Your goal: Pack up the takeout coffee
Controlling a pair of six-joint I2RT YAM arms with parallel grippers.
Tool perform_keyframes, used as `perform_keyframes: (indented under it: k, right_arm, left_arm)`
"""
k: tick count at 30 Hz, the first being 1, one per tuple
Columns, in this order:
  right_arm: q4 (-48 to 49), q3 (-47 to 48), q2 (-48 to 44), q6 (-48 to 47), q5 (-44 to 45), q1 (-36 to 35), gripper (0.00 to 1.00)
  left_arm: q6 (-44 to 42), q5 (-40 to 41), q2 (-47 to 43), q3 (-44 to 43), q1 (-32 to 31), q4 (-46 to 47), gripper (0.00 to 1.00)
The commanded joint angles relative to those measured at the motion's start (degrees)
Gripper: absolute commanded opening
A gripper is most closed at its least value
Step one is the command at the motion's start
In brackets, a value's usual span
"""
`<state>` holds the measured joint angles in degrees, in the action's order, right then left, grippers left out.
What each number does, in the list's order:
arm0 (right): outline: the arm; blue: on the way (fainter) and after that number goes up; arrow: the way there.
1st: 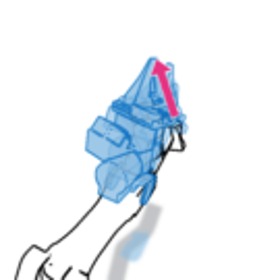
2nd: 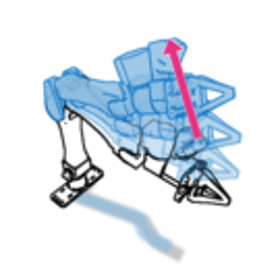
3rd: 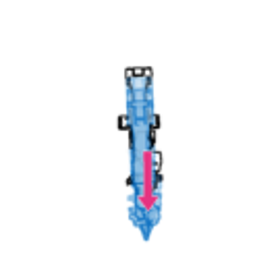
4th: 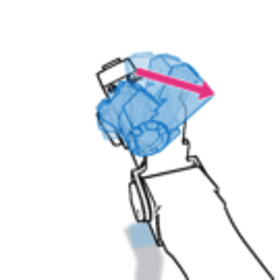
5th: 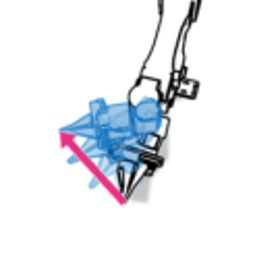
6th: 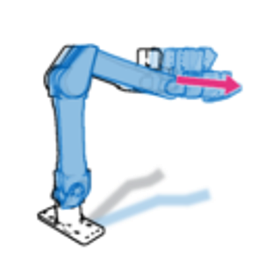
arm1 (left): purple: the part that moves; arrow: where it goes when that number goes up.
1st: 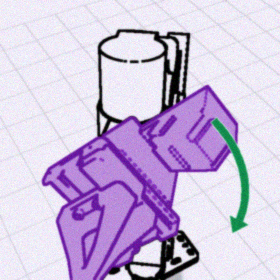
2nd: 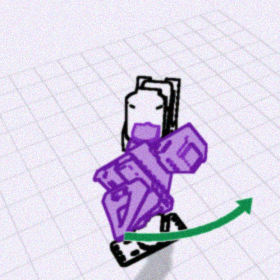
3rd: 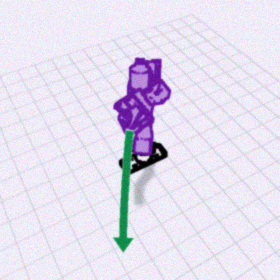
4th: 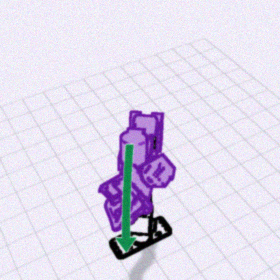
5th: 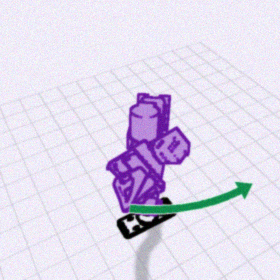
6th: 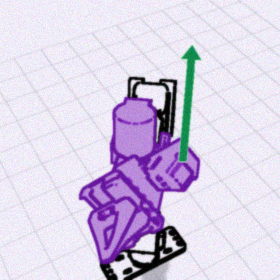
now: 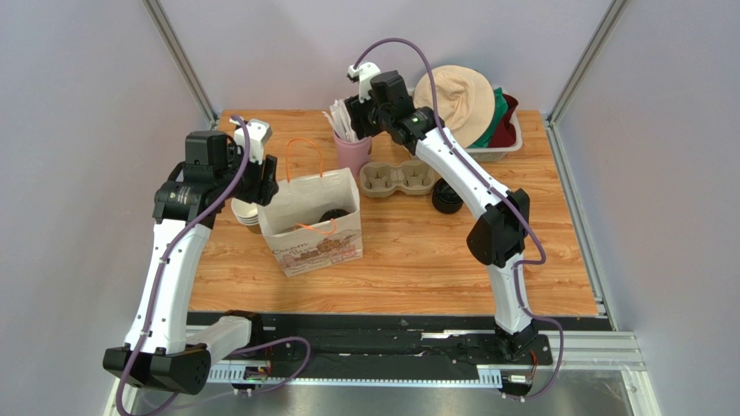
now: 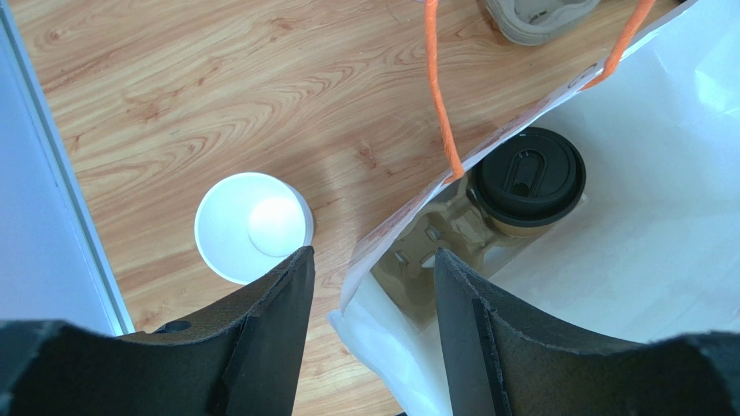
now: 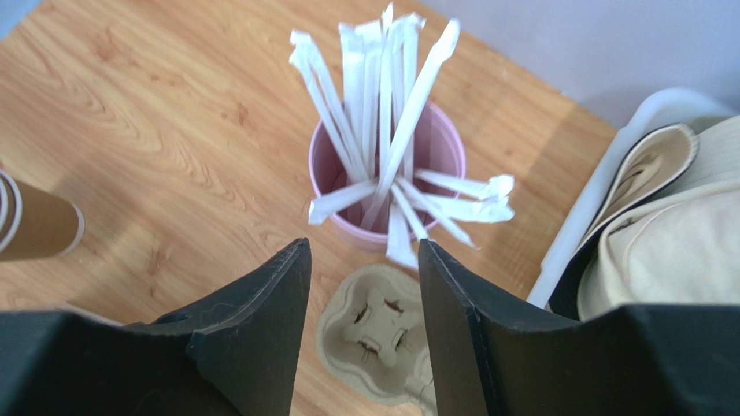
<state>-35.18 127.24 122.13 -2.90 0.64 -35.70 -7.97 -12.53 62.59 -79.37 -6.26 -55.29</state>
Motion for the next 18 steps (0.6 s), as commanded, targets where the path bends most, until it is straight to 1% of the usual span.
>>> perform_keyframes:
  k: [1, 9, 11, 12, 18]
  right_arm:
    - [4.0, 4.2, 1.4, -0.5, 4.1, -0.1, 0.54]
    - [4.3, 4.1, 3.2, -1.6, 5.2, -0.1, 0.57]
    - [4.2, 3.5, 3.7, -1.6, 5.3, -0.1, 0.57]
    - [4.2, 3.0, 3.8, -1.6, 5.2, -0.1, 0.57]
    - [4.7, 2.0, 4.8, -1.7, 5.9, 0.1, 0.53]
  left_arm:
    - [-0.3, -1.2, -1.2, 0.8, 1.0, 2.1, 0.62]
    - [0.1, -1.9, -1.2, 0.6, 1.5, 2.3, 0.63]
    - [0.1, -2.1, -1.2, 0.5, 1.7, 2.3, 0.65]
    - [0.1, -2.1, -1.2, 0.6, 1.8, 2.3, 0.66]
    - [0.5, -2.5, -1.2, 0.9, 2.2, 2.6, 0.66]
